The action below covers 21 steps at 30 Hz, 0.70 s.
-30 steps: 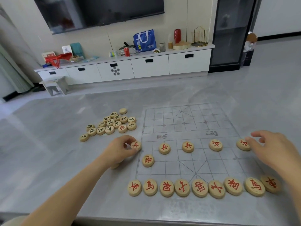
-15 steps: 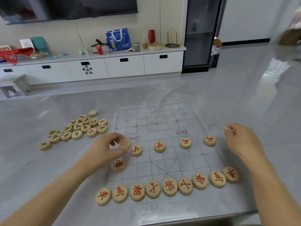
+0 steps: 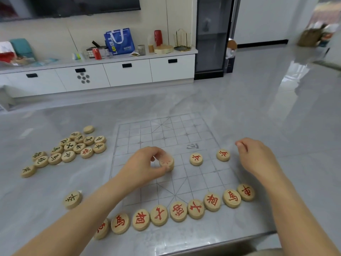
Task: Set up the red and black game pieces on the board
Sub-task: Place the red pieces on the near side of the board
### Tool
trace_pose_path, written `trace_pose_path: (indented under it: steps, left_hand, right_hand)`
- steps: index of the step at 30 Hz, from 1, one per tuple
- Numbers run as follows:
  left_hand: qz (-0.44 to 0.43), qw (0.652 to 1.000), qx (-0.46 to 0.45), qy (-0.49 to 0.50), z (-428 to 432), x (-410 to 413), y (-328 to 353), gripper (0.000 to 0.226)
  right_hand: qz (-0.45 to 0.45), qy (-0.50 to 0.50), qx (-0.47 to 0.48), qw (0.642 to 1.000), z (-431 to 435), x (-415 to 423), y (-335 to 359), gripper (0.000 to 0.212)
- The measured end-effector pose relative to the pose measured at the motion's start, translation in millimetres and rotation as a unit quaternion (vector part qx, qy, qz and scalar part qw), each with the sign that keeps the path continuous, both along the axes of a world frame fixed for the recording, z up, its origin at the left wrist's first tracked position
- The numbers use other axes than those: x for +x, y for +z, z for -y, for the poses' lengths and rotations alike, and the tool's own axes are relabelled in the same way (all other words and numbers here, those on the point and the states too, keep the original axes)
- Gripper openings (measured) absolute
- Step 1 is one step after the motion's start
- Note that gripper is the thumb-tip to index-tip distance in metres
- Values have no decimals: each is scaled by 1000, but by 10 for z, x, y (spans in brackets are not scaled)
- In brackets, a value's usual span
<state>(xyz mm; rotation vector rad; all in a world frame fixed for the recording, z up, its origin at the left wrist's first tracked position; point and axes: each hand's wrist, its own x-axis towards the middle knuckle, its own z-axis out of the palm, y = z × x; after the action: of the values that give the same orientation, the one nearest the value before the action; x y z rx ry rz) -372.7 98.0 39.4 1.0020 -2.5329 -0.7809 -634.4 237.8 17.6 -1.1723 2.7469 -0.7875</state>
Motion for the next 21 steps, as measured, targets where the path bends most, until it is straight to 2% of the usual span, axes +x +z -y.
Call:
trace_pose_path:
  steps: [4,9,13,21]
  left_hand:
    - [-3,1000,-1,2,-5,42,-30,29]
    - [-42,991,33,123,415,445,-82,28]
    - [-49,985,37,162,619,836,-139,23]
    - [3,981,55,186,668,1157,-238,29]
  right_hand:
    - [-2,5,2,1000,-18,26,15,32]
    - [0,5,5,1000,-41,25,23,30]
    - [-1,11,10,1000,-13,65,38,29]
    - [-2,25,11,1000,84,157,75,31]
